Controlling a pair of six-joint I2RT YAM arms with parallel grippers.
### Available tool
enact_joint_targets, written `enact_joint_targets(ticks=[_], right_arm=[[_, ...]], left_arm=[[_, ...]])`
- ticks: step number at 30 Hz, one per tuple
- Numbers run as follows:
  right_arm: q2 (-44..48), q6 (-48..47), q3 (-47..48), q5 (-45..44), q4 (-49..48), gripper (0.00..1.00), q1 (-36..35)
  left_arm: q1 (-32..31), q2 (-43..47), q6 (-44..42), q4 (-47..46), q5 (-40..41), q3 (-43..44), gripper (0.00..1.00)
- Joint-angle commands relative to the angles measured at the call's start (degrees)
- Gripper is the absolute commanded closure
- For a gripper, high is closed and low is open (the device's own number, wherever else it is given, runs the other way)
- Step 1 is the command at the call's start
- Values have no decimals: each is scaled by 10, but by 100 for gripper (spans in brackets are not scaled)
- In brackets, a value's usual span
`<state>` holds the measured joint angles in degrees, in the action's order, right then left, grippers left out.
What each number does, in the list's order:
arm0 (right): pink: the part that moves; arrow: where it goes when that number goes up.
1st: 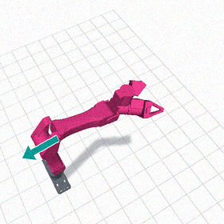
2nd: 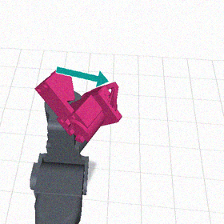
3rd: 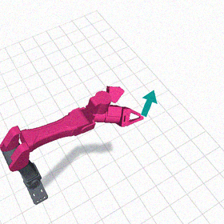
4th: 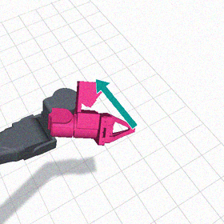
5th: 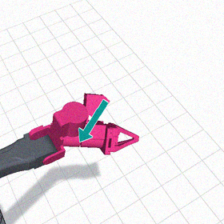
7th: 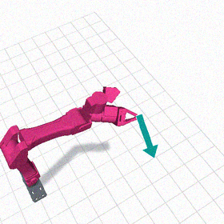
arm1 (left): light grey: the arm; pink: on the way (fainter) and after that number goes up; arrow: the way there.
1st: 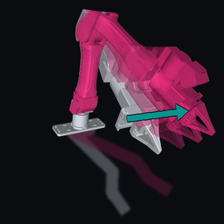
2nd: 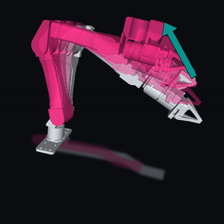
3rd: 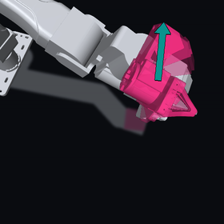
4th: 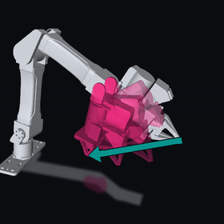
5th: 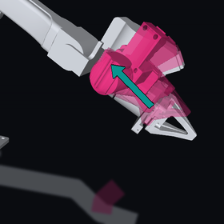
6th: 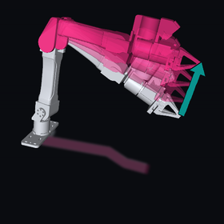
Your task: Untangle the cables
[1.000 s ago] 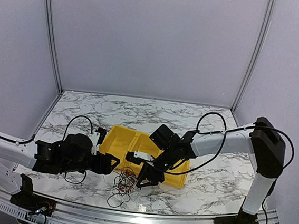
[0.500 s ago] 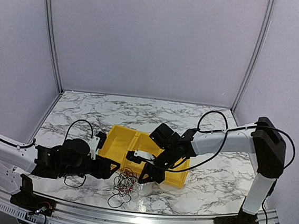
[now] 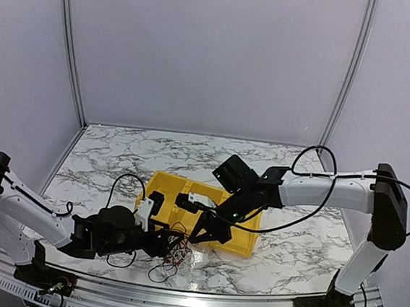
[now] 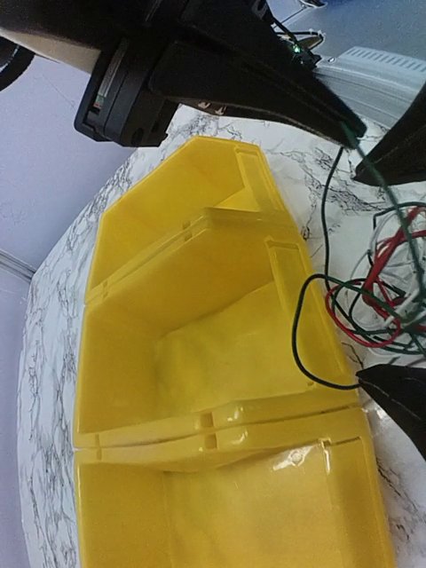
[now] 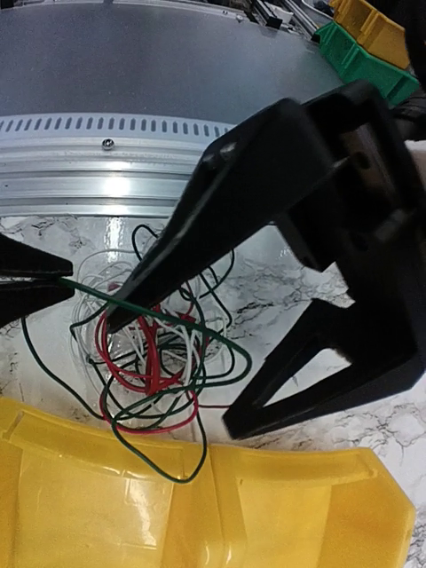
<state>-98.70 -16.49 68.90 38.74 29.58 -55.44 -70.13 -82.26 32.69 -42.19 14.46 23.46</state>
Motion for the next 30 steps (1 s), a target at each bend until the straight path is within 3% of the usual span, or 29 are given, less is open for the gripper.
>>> enact_joint_targets(ticks=[1, 6, 14, 24, 30], right_arm=[[7, -1, 21, 30, 8, 100, -5], [31, -4, 14, 60, 8, 100, -5], [99, -28, 37, 113, 38, 100, 4], [142, -46, 191, 138, 89, 100, 60], [143, -55, 282, 123, 98, 100, 80]], left_arm=[[-19, -77, -3, -62, 42, 51, 32], [-27, -140, 52, -68, 86, 78, 50], [-27, -199, 83, -72, 60, 104, 68], [-26, -222, 112, -69, 70, 108, 92], [-25, -225, 131, -68, 78, 101, 98]])
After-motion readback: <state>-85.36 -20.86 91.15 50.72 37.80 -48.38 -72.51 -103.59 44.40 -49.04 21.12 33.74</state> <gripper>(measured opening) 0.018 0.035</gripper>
